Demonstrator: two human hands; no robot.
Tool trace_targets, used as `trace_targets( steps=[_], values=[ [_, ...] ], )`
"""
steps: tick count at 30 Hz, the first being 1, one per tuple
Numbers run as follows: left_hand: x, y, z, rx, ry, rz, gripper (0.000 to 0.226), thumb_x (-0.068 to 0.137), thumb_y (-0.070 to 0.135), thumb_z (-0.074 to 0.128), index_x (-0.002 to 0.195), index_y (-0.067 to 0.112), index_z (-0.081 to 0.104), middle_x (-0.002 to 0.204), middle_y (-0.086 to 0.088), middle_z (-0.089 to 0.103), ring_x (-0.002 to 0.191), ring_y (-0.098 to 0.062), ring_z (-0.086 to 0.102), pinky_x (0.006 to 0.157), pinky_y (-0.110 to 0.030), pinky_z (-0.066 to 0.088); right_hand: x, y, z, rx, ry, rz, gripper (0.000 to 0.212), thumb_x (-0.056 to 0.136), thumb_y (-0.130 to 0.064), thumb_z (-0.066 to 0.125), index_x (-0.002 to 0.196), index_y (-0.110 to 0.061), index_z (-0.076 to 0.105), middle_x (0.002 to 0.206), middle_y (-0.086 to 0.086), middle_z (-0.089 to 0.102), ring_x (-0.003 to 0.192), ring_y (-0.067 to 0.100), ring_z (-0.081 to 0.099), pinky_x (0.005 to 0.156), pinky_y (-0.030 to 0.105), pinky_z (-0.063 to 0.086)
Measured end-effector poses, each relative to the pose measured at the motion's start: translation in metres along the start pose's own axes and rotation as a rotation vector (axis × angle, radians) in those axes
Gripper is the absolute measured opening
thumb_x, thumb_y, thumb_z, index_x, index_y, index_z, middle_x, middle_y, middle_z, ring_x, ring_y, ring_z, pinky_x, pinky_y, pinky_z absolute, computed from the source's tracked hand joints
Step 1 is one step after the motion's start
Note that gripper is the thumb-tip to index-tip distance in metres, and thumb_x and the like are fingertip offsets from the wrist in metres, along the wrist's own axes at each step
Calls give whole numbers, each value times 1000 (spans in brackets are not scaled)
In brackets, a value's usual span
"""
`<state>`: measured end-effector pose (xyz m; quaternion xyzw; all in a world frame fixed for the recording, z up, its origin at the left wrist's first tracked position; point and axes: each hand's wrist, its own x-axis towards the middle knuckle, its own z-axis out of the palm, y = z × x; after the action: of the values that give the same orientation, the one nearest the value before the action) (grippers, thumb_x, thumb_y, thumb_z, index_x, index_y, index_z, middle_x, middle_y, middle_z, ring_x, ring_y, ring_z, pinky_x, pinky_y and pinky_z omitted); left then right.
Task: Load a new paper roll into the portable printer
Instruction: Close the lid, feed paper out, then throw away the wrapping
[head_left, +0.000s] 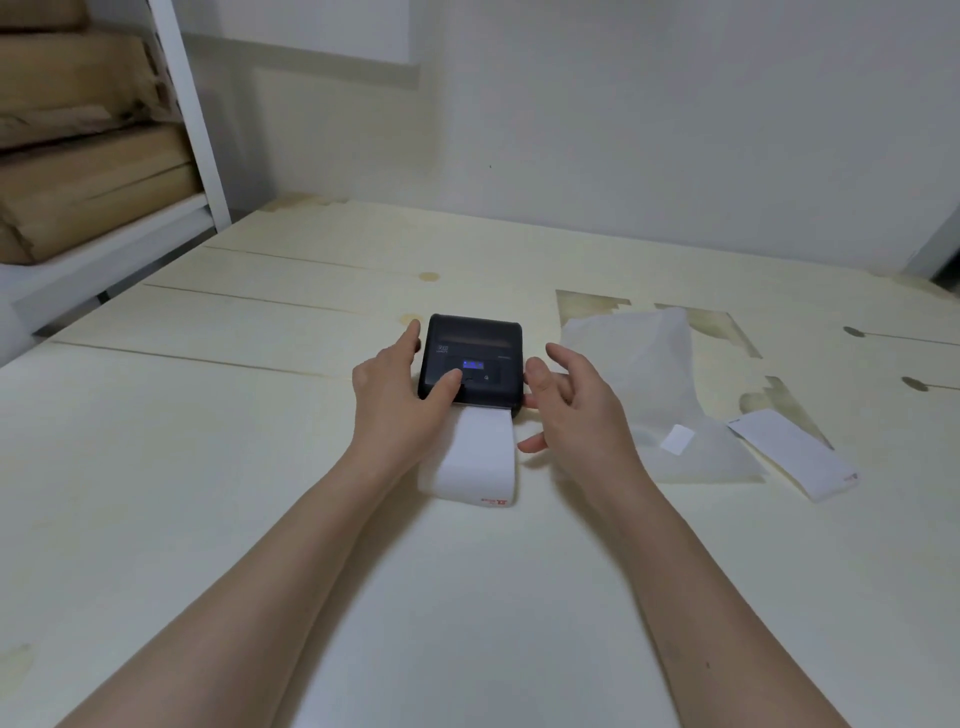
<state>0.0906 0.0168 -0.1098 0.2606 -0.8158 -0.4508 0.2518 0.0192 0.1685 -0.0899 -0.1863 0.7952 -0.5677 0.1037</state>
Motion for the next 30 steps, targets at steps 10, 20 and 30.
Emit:
trace_targets(
  steps=[10, 20, 30],
  values=[
    [-36, 60, 48, 199, 9, 357, 71, 79, 42, 53, 146, 22, 41, 144, -2, 48, 136, -26, 32, 109, -31, 20, -4, 44, -110, -539, 671, 46, 39, 97, -38, 48, 125, -13, 58, 129, 11, 62, 122, 35, 47, 95, 42, 40],
    [-49, 85, 122, 372, -157, 365, 64, 89, 37, 61, 147, 26, 39, 152, -7, 37, 142, -28, 24, 114, -37, 17, -16, 89, -184, -811, 510, 332, 38, 92, -43, 57, 120, -19, 60, 132, 14, 53, 127, 35, 40, 105, 41, 31],
    [-27, 87, 138, 434, -196, 142, 79, 87, 42, 64, 152, 26, 23, 159, -21, 14, 148, -37, 10, 119, -47, 15, -22, 80, -196, -920, 356, 473, 66, 85, -58, 58, 129, -10, 47, 136, 16, 46, 128, 35, 36, 101, 40, 31]
  ],
)
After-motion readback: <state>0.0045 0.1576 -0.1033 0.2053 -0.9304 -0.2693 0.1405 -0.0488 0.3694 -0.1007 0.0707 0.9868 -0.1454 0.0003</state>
